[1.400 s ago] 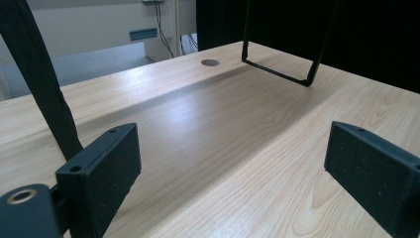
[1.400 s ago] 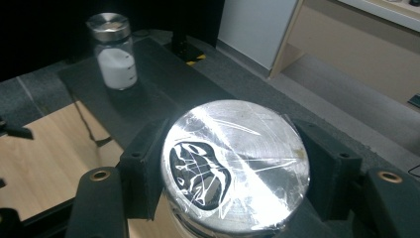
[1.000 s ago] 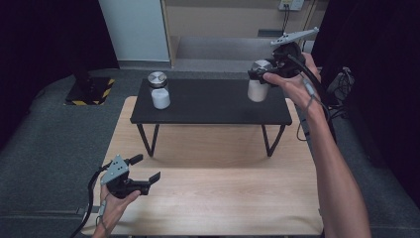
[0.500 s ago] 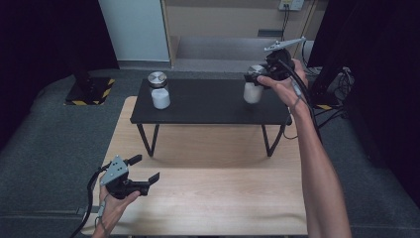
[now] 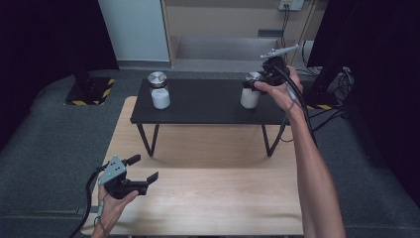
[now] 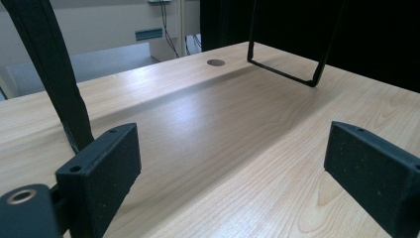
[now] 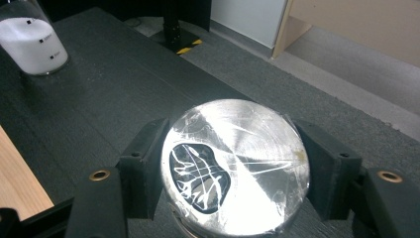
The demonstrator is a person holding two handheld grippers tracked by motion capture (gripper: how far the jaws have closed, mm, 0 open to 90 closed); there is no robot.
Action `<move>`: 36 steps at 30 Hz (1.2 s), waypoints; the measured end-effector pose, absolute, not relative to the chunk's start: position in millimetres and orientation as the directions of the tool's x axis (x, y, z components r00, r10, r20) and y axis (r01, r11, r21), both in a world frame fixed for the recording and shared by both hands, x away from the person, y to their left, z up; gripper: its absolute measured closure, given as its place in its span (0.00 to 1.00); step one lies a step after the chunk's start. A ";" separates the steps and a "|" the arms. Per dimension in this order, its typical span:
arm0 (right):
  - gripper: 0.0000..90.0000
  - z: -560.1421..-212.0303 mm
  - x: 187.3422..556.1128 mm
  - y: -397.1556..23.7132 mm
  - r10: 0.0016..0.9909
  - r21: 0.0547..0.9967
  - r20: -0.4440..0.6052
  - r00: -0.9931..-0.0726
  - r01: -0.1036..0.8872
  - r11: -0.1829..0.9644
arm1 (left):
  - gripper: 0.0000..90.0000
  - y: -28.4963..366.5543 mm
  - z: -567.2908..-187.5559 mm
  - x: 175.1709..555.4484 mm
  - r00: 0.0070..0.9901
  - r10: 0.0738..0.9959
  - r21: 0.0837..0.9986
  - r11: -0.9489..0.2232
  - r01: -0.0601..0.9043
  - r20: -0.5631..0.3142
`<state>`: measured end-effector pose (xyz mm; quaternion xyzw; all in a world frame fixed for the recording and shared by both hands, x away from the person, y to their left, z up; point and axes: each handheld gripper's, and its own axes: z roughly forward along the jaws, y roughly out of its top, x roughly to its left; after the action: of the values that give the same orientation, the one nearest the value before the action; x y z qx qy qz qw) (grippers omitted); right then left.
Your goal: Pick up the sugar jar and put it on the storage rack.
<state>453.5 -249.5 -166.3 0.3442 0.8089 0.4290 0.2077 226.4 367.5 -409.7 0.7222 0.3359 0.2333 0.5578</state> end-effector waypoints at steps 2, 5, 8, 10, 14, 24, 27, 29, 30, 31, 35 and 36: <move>0.38 -168.6 453.3 -250.6 0.739 0.842 -0.033 -0.673 0.380 0.384 | 0.07 367.5 -409.7 226.7 0.666 0.745 0.962 -0.152 0.226 -0.038; 0.28 -174.3 453.7 -255.7 0.740 0.856 0.004 -0.673 0.384 0.345 | 0.07 367.2 -409.6 226.7 0.667 0.744 0.962 -0.153 0.224 -0.037; 0.17 -178.6 449.1 -259.5 0.753 0.865 0.019 -0.657 0.389 0.318 | 0.07 367.3 -409.4 226.2 0.668 0.744 0.962 -0.155 0.223 -0.036; 0.11 -181.1 441.5 -263.7 0.767 0.876 0.013 -0.641 0.377 0.301 | 0.07 367.1 -409.4 226.2 0.669 0.743 0.962 -0.156 0.224 -0.035; 0.10 -183.4 426.3 -279.3 0.765 0.901 0.007 -0.644 0.336 0.274 | 0.07 366.2 -409.5 226.9 0.671 0.741 0.962 -0.158 0.224 -0.034; 0.10 -175.8 382.3 -309.3 0.724 0.929 -0.024 -0.689 0.253 0.271 | 0.07 363.8 -409.3 226.5 0.674 0.738 0.961 -0.166 0.223 -0.029; 0.10 -178.1 373.2 -318.2 0.687 0.938 -0.013 -0.727 0.230 0.261 | 0.07 363.4 -409.1 227.0 0.677 0.736 0.960 -0.168 0.223 -0.029; 0.10 -180.5 366.2 -320.6 0.669 0.939 -0.025 -0.743 0.212 0.271 | 0.07 363.5 -409.0 226.8 0.676 0.736 0.961 -0.167 0.222 -0.029; 0.10 -181.5 363.1 -321.5 0.660 0.938 -0.028 -0.751 0.209 0.278 | 0.07 363.5 -409.1 226.7 0.676 0.737 0.961 -0.165 0.223 -0.030; 0.10 -183.3 359.2 -322.0 0.654 0.938 -0.035 -0.756 0.201 0.283 | 0.07 363.5 -409.1 226.5 0.675 0.737 0.961 -0.165 0.222 -0.030; 0.10 -193.5 341.7 -324.8 0.639 0.942 -0.049 -0.768 0.176 0.284 | 0.07 363.0 -409.3 225.9 0.676 0.737 0.961 -0.165 0.221 -0.029; 0.10 -197.2 337.1 -325.7 0.637 0.945 -0.046 -0.769 0.174 0.278 | 0.07 362.9 -409.3 225.9 0.676 0.737 0.961 -0.166 0.221 -0.029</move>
<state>337.1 -325.7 -197.2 0.2634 0.7700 0.5401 0.2145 225.9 362.9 -409.3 0.7274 0.3292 0.2319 0.5557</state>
